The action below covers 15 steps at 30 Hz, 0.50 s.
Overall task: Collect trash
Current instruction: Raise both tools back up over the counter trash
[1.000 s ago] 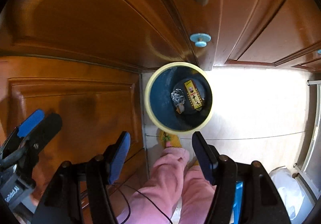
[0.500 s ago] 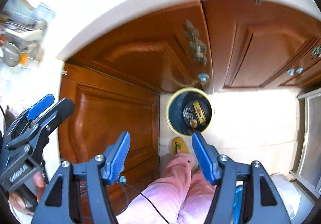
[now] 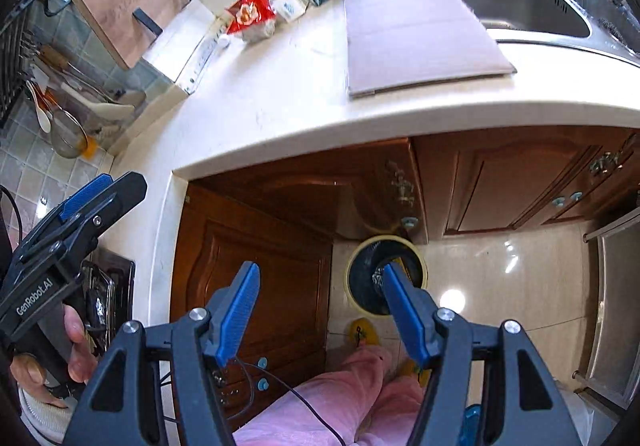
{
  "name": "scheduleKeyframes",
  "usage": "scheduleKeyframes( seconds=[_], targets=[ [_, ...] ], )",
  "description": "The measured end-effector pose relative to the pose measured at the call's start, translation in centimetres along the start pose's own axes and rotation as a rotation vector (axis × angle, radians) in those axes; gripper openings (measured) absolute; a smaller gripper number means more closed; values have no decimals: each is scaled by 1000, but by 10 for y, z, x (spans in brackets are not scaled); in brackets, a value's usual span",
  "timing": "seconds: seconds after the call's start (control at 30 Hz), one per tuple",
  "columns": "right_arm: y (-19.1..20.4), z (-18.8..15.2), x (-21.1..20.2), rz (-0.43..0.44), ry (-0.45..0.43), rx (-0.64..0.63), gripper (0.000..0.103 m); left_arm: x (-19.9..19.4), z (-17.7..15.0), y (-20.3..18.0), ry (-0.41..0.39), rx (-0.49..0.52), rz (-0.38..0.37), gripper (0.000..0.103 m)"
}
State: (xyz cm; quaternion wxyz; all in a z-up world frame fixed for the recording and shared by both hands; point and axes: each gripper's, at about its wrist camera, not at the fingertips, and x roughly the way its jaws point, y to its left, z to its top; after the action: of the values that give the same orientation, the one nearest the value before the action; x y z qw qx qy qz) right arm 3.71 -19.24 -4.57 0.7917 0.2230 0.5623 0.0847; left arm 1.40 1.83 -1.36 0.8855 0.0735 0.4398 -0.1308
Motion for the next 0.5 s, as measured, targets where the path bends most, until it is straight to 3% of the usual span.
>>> scheduleKeyframes(
  seconds=[0.5],
  targets=[
    [11, 43, -13, -36, -41, 19, 65, 21, 46, 4, -36, 42, -40, 85]
  ],
)
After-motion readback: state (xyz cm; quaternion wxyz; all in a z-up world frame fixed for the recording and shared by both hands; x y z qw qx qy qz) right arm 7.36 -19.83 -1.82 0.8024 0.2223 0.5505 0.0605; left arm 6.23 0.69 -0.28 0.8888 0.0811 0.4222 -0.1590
